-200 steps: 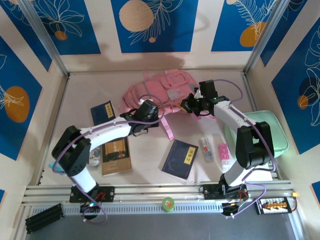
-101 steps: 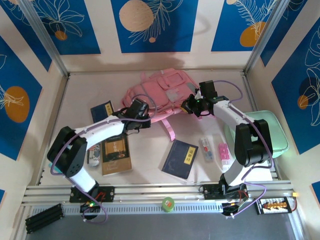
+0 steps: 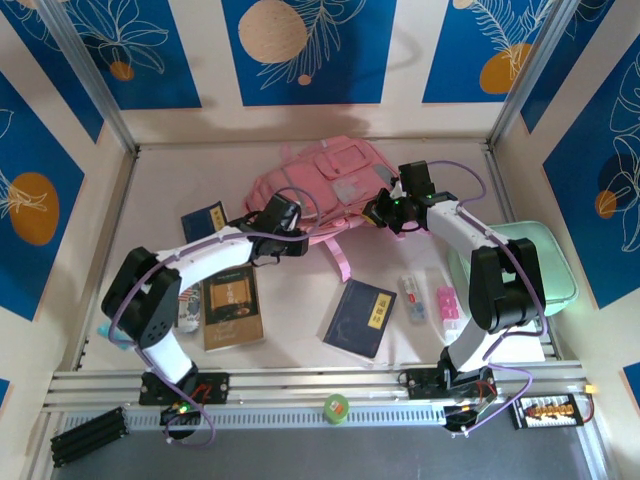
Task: Pack the student bag
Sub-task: Unzip the student bag at the top-center of the table.
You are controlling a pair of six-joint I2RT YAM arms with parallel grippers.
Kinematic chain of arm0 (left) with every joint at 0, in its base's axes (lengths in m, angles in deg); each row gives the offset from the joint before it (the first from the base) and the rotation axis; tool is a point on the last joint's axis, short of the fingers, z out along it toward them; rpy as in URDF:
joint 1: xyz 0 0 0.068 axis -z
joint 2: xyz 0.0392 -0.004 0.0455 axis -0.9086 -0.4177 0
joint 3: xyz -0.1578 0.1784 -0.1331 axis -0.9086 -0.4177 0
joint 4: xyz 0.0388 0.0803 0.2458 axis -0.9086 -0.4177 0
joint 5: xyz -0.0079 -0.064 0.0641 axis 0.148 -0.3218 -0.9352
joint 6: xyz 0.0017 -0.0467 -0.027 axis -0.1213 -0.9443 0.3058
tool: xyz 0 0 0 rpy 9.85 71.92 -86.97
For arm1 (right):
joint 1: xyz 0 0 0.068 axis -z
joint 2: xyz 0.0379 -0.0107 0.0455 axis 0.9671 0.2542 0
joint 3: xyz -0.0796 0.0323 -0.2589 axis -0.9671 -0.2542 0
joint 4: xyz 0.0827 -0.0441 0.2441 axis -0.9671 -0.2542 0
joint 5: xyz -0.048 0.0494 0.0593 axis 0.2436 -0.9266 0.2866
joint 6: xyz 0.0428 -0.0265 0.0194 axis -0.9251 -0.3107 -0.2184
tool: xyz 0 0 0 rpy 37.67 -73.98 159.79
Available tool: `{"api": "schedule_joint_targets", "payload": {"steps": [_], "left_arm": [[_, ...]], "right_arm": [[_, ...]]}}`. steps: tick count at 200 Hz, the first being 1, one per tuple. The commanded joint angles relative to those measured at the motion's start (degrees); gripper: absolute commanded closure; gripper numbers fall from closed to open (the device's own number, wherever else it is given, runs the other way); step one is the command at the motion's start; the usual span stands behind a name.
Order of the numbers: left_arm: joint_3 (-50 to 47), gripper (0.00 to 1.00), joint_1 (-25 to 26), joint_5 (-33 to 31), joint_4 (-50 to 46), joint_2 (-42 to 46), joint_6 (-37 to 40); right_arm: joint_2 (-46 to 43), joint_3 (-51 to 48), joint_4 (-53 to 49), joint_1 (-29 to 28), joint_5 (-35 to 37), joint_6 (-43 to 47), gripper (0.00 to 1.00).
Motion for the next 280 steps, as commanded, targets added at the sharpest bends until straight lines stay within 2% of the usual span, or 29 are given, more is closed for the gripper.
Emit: {"api": "schedule_joint_targets", "payload": {"steps": [1, 41, 75, 100, 150, 181, 209, 232, 280], "left_arm": [[1.49, 0.7, -0.65, 0.59, -0.15, -0.94, 1.28], [0.29, 0.84, -0.76, -0.19, -0.03, 0.41, 1.42], [-2.41, 0.87, -1.63, 2.73, 2.14, 2.61, 0.88], [-3.37, 1.0, -2.35, 3.3, 3.11, 3.6, 0.87], [-4.12, 1.0, -5.37, 0.06, -1.57, 5.55, 2.61], [-4.28, 1.0, -6.71, -1.48, -7.17, 7.84, 6.41], [-3.34, 1.0, -6.7, 2.49, -6.35, 8.16, 9.92], [-1.68, 1.0, -5.41, 6.74, -6.12, 7.41, 11.24], [-1.38, 1.0, -0.3, 7.21, -6.28, 8.23, 10.95]], "right_arm": [[-0.28, 1.28, 2.28, 0.16, -1.01, 0.9, 1.0], [-0.15, 1.28, 2.03, 0.23, -0.1, 0.9, 1.0], [0.38, 0.99, 2.08, 1.15, 0.25, 0.85, 1.0], [0.56, 1.1, 1.79, 1.44, 0.67, 1.51, 1.0], [1.75, 0.58, 1.02, 5.37, 6.26, 5.48, 1.0], [1.8, -1.16, 3.83, 9.09, 4.96, 11.41, 1.0], [5.85, 1.53, 4.69, 11.32, 0.54, 12.85, 1.0], [8.91, 4.34, 4.81, 10.8, -0.3, 13.34, 1.0], [12.69, 7.58, 6.32, 11.43, 0.46, 13.62, 1.0]]}}
